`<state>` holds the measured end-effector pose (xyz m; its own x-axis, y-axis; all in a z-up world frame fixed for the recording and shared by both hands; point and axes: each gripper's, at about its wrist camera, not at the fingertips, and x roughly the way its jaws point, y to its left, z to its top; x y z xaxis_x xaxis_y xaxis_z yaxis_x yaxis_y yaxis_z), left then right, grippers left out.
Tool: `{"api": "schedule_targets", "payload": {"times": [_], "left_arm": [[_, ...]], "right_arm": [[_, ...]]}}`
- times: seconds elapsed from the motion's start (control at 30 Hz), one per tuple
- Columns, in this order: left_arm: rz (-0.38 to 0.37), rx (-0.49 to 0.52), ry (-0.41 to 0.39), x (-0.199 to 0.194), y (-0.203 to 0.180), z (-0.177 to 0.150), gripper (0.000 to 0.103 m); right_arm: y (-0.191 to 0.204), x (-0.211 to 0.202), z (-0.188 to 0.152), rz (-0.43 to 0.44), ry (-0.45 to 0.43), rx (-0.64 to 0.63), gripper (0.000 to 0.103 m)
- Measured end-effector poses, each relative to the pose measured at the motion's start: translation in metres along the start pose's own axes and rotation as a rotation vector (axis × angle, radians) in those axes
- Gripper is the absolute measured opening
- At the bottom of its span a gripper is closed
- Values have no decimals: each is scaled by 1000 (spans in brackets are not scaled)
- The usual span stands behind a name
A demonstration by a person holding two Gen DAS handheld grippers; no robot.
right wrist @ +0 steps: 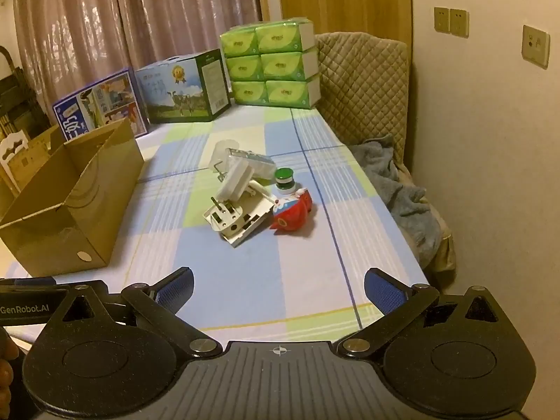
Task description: Organize rigid objects
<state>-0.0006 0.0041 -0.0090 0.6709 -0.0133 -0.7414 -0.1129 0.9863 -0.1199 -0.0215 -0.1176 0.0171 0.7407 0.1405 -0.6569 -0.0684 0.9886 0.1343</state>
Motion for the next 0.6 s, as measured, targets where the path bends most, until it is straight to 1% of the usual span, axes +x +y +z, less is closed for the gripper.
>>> {"api": "schedule_targets", "payload": {"times": [0.03, 0.07, 0.6], "left_arm": [[-2, -2, 1, 1, 1, 0, 92], [-5, -5, 2, 1, 1, 0, 92], [-7, -10, -1, 1, 0, 0, 92]], "right_arm": [[-1, -1, -2, 10, 4, 8, 101], [-3, 3, 4, 10, 31, 14, 101], [-3, 6, 5, 15, 27, 16, 101]]}}
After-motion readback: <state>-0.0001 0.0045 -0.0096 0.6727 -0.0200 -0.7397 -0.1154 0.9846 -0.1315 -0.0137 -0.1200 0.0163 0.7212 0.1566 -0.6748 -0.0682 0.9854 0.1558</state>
